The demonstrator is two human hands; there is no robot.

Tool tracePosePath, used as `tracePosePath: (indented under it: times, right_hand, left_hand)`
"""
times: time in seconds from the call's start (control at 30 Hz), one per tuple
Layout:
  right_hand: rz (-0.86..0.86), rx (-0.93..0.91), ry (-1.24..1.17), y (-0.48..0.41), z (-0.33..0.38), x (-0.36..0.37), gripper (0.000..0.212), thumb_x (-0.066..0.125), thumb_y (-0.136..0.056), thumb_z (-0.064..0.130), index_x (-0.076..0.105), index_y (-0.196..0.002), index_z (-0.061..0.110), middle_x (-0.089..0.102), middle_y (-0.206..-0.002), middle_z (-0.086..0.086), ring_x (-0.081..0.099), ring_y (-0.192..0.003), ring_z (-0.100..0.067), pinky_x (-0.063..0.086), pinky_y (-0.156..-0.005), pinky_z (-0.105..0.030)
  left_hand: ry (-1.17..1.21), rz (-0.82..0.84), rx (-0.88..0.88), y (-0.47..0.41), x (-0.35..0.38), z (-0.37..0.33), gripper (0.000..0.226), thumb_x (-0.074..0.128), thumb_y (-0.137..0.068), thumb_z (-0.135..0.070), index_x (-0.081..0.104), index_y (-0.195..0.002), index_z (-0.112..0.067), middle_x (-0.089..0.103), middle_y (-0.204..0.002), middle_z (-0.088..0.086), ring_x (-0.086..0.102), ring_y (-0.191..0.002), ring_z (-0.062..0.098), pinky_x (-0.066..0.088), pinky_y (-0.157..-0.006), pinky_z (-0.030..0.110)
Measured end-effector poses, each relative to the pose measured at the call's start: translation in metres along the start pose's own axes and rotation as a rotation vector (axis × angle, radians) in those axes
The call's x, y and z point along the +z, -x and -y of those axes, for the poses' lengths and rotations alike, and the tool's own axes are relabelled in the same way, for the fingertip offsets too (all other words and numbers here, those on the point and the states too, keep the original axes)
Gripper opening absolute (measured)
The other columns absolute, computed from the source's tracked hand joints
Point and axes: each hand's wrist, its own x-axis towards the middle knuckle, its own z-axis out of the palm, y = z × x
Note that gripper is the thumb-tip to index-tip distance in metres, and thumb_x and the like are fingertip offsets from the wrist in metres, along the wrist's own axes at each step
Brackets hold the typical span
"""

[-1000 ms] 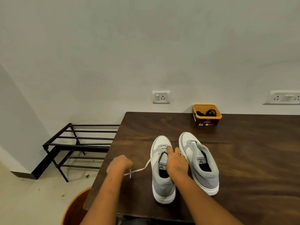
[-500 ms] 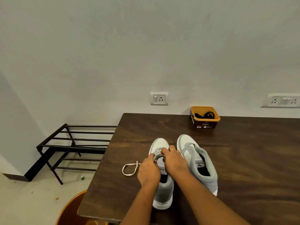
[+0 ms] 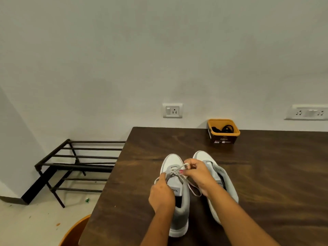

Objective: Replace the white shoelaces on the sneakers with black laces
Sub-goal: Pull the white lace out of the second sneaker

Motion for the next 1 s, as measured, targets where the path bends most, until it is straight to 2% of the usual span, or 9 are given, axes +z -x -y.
tracePosePath:
  times: [0.17,0.3,0.4,0.5,0.57,0.63,0.7,0.8,1.0]
  right_hand:
    - [-0.059,-0.035,-0.471,0.008,0.023,-0.01,0.033,0.056,-0.084,-0.014,0.049,-0.068,0.014,0.06,-0.07,0.004,0.057,-0.066,-0.006,0.045,-0.053,-0.012]
    - [-0.033,-0.022,-0.578,0.012,0.022,-0.005,0.032,0.055,-0.086,-0.01,0.044,-0.067,0.015,0.06,-0.073,-0.004,0.047,-0.047,-0.005,0.038,-0.048,-0.013]
    - [0.047,-0.037,0.028,0.007,0.025,-0.011,0.027,0.067,-0.084,0.009,0.044,-0.072,0.016,0.05,-0.068,-0.004,0.041,-0.048,-0.007,0.035,-0.049,-0.018]
    - [0.144,-0.025,0.88,0.007,0.034,-0.021,0.033,0.077,-0.077,0.034,0.056,-0.098,0.02,0.06,-0.09,0.001,0.057,-0.08,-0.013,0.042,-0.065,-0.023]
    - [0.227,-0.007,1.172,0.008,0.036,-0.022,0.036,0.072,-0.081,0.038,0.061,-0.11,0.022,0.064,-0.105,0.001,0.06,-0.097,-0.017,0.043,-0.074,-0.025]
    - [0.267,-0.053,1.219,0.01,0.033,-0.018,0.017,0.064,-0.088,0.035,0.068,-0.096,0.02,0.066,-0.096,0.001,0.059,-0.086,-0.013,0.041,-0.07,-0.022]
    - [0.314,-0.113,1.037,0.014,0.031,-0.015,0.016,0.058,-0.093,0.027,0.069,-0.083,0.021,0.062,-0.078,0.008,0.053,-0.066,0.0,0.036,-0.061,-0.014]
    - [0.245,-0.133,0.437,0.02,0.038,-0.017,0.021,0.053,-0.096,0.011,0.068,-0.081,0.011,0.06,-0.073,0.011,0.054,-0.061,0.01,0.037,-0.059,-0.005]
    - [0.108,-0.025,-0.514,0.02,0.054,-0.027,0.029,0.039,-0.101,0.021,0.052,-0.076,0.019,0.068,-0.084,0.002,0.064,-0.089,-0.016,0.042,-0.082,-0.035]
  left_hand:
    - [-0.054,0.011,0.021,0.004,-0.004,-0.003,0.041,0.031,-0.099,-0.019,0.041,-0.136,-0.033,0.063,-0.115,0.002,0.059,-0.105,0.019,0.053,-0.084,0.034]
    - [-0.073,0.011,0.032,0.003,-0.003,-0.001,0.039,0.032,-0.099,-0.02,0.04,-0.135,-0.031,0.063,-0.114,0.003,0.06,-0.104,0.02,0.054,-0.082,0.034]
    - [-0.078,0.012,0.029,0.003,-0.004,-0.002,0.038,0.032,-0.099,-0.02,0.04,-0.134,-0.031,0.064,-0.114,0.002,0.06,-0.103,0.02,0.054,-0.082,0.035]
    - [-0.06,0.015,0.024,0.003,-0.004,-0.003,0.04,0.031,-0.099,-0.02,0.037,-0.136,-0.033,0.064,-0.113,0.004,0.06,-0.102,0.02,0.054,-0.079,0.034]
    - [-0.046,0.019,0.025,0.004,-0.005,-0.003,0.043,0.032,-0.099,-0.019,0.033,-0.138,-0.036,0.064,-0.113,0.004,0.06,-0.101,0.02,0.053,-0.078,0.033]
    - [-0.034,0.017,0.031,0.005,-0.005,-0.002,0.046,0.033,-0.099,-0.018,0.031,-0.139,-0.039,0.064,-0.113,0.004,0.059,-0.101,0.02,0.052,-0.076,0.034]
    - [-0.042,0.018,0.038,0.005,-0.005,-0.002,0.046,0.033,-0.099,-0.019,0.03,-0.14,-0.04,0.063,-0.114,0.003,0.059,-0.102,0.02,0.052,-0.076,0.033]
    - [-0.047,0.017,0.053,0.004,-0.005,-0.002,0.042,0.033,-0.099,-0.021,0.035,-0.137,-0.038,0.064,-0.112,0.003,0.059,-0.101,0.021,0.052,-0.076,0.034]
    - [-0.058,0.014,0.066,0.002,-0.003,0.0,0.04,0.031,-0.1,-0.022,0.035,-0.137,-0.037,0.063,-0.111,0.004,0.06,-0.1,0.02,0.054,-0.076,0.033]
